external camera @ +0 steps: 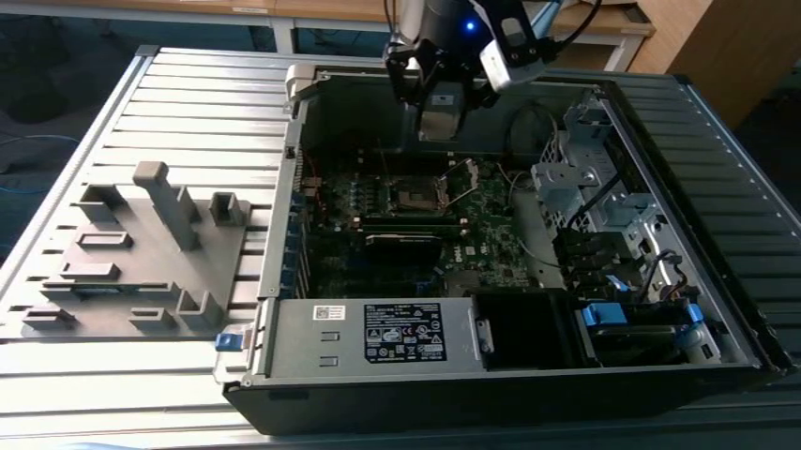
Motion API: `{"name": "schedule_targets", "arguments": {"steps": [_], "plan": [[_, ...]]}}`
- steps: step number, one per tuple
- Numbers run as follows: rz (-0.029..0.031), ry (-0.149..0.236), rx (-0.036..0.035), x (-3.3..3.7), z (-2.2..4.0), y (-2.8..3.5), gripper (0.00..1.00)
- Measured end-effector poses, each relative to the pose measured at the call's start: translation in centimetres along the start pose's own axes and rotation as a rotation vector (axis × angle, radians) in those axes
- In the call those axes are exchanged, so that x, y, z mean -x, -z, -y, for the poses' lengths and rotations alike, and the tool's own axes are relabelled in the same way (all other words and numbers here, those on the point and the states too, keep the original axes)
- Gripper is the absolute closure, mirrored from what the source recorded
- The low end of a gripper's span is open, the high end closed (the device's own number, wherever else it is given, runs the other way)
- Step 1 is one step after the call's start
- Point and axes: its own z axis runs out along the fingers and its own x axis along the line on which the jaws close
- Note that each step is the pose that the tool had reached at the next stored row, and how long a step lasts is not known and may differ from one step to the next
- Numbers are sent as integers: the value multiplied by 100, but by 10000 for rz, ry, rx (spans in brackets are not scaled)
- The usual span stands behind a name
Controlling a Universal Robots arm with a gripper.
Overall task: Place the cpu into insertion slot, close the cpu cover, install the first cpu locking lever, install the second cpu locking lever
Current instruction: 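Place the cpu into insertion slot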
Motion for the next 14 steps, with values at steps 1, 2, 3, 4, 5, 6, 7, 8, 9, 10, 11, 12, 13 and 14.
{"name": "schedule_targets", "arguments": {"steps": [1, 2, 3, 4, 5, 6, 7, 8, 9, 10, 11, 12, 13, 14], "plan": [[1, 0, 1, 0, 1, -13, 46], [1, 0, 1, 0, 2, -25, 46], [1, 0, 1, 1, 3, -36, 46], [0, 0, 1, 1, 4, -48, 46], [0, 0, 1, 1, 5, -56, 46], [0, 0, -1, 1, 5, -57, 46], [0, 0, -1, 1, 5, -57, 46], [-1, 0, -2, 1, 5, -57, 46], [0, 0, -1, 1, 5, -58, 46], [1, 0, 2, 1, 5, -62, 46], [1, 0, 2, 1, 7, -88, 46], [0, 0, 1, 2, 9, -105, 46], [1, -1, 2, 2, 10, -123, 46], [1, -1, 2, 2, 12, -141, 46]]}}
